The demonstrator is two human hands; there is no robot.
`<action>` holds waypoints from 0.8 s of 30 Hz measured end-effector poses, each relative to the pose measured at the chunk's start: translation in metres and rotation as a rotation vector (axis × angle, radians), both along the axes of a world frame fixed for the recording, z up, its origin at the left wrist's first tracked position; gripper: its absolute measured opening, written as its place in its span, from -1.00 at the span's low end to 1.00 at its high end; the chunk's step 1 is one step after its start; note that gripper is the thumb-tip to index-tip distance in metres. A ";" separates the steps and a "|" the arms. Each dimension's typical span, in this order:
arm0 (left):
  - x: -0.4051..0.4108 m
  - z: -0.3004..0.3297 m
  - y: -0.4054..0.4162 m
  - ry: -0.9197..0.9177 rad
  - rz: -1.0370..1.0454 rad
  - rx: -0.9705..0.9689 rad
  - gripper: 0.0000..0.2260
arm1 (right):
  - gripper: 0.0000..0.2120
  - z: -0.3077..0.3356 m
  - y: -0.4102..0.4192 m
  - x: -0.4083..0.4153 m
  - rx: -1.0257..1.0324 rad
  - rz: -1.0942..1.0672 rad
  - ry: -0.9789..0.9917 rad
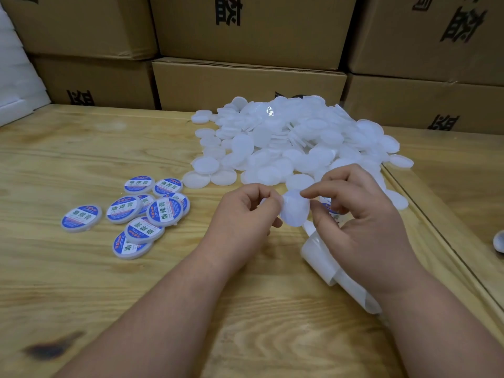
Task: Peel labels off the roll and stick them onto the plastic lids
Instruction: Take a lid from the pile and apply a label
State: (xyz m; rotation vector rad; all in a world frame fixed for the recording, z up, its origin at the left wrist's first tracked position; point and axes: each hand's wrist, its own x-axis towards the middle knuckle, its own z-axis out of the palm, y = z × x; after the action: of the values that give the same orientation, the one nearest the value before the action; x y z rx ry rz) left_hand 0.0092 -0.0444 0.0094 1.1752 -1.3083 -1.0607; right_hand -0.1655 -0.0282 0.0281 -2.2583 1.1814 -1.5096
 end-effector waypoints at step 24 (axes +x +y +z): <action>0.002 0.012 -0.001 0.800 -0.175 0.214 -0.75 | -0.83 0.013 0.003 0.003 0.603 0.201 -0.746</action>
State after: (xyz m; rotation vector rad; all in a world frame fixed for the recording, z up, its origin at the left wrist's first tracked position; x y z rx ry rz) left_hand 0.0112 -0.0456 0.0214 0.6558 -0.6780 -1.6107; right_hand -0.1624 -0.0253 0.0408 -1.2151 0.9526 -1.4478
